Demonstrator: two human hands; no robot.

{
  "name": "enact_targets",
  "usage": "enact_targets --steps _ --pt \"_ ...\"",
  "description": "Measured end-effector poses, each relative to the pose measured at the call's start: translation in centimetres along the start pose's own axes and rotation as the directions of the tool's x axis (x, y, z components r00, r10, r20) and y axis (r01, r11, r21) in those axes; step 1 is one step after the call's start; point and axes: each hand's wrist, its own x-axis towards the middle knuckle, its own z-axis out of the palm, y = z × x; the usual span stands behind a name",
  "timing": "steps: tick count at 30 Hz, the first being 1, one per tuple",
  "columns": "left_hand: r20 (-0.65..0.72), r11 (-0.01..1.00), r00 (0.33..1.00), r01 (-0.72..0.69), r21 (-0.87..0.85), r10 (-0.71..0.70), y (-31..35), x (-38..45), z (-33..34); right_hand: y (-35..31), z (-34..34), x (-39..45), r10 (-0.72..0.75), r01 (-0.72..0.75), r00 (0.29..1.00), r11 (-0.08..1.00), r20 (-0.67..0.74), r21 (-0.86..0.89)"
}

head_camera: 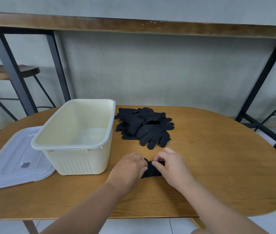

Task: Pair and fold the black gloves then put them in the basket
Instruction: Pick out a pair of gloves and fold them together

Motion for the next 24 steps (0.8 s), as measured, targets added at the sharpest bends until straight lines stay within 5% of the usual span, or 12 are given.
enact_targets --steps 5,12,18,24 --pt "0.048 0.995 0.999 -0.019 -0.102 0.025 -0.8 -0.8 0.7 0.2 0.4 -0.4 -0.189 0.196 0.979 0.978 0.081 -0.079" --pt "0.105 0.991 0.991 0.098 -0.094 -0.088 -0.6 -0.1 1.2 0.1 -0.5 -0.2 -0.230 0.286 0.927 0.944 0.295 -0.165" --pt "0.276 0.988 0.953 0.091 0.127 -0.123 1.7 1.5 -2.1 -1.8 -2.1 0.1 -0.239 0.336 0.922 0.886 0.306 -0.321" --pt "0.085 0.947 0.996 -0.001 0.322 -0.028 2.3 4.1 -11.7 -7.4 -9.3 2.8 -0.296 0.346 0.935 0.885 0.195 -0.313"
